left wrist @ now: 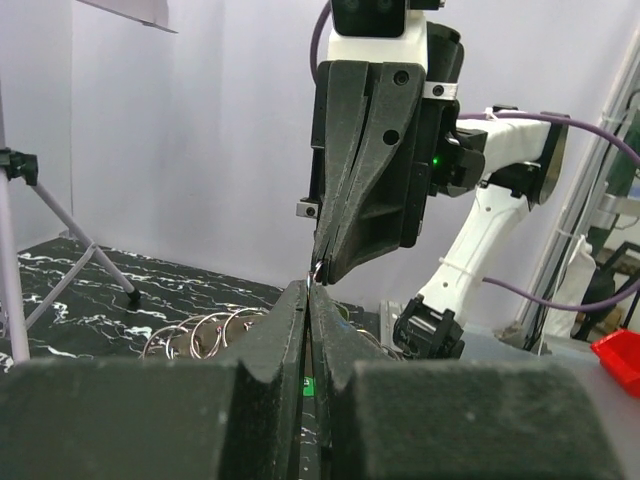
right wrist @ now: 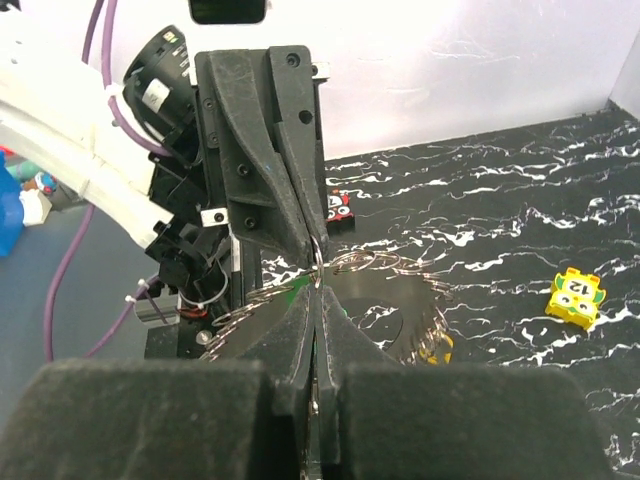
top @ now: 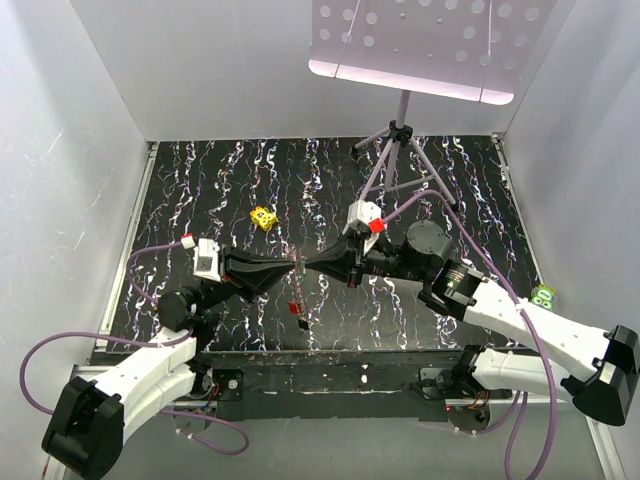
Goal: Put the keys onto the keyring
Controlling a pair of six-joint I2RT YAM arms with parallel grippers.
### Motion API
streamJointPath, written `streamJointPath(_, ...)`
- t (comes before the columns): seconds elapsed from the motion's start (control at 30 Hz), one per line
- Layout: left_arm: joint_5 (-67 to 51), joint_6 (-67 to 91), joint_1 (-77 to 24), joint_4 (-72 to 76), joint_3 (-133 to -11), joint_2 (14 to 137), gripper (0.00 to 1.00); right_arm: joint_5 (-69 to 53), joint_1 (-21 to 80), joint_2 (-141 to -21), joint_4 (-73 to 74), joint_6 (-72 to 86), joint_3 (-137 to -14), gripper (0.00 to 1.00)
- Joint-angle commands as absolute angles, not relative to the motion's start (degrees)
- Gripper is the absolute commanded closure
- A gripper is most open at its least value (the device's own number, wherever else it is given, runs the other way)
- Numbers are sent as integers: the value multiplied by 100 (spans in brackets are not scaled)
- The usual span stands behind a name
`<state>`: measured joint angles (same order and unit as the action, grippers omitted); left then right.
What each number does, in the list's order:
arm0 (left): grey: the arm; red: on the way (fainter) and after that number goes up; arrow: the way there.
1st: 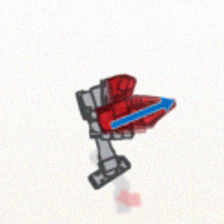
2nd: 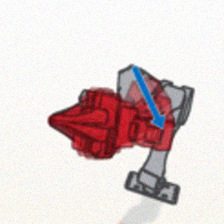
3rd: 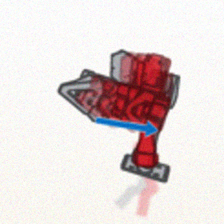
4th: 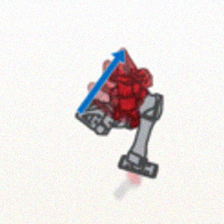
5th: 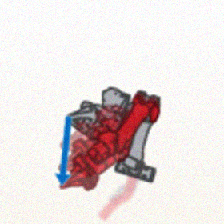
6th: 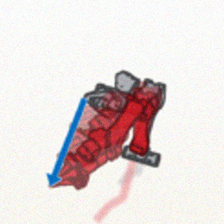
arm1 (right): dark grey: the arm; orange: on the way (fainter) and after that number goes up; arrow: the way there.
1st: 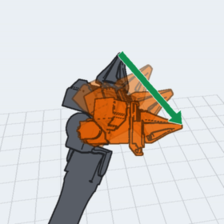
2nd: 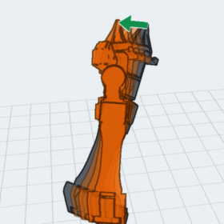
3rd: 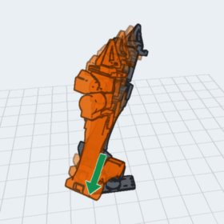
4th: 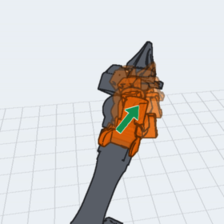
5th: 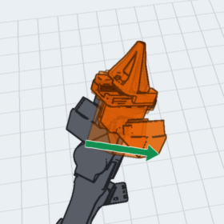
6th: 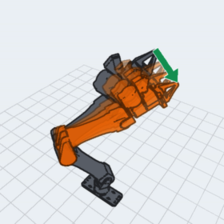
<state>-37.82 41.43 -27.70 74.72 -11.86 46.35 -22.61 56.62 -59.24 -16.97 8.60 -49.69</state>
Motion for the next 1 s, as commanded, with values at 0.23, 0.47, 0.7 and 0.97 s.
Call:
streamJointPath(0.23,-4746,3867,-2742,8833,-1714,4623,100,-3383,5660,-5423,-2294,-316,-4658,99)
streamJointPath(0.47,-4825,3797,-2742,8824,-1793,4641,100,-3367,5660,-5344,-2338,-334,-4632,99)
streamJointPath(0.7,-4843,3788,-2742,8833,-1837,4597,100,-3085,5651,-5423,-2382,104,-4711,99)
streamJointPath(0.97,-4816,3753,-2742,8824,-1811,4561,100,-2865,5660,-5502,-2356,378,-4790,99)
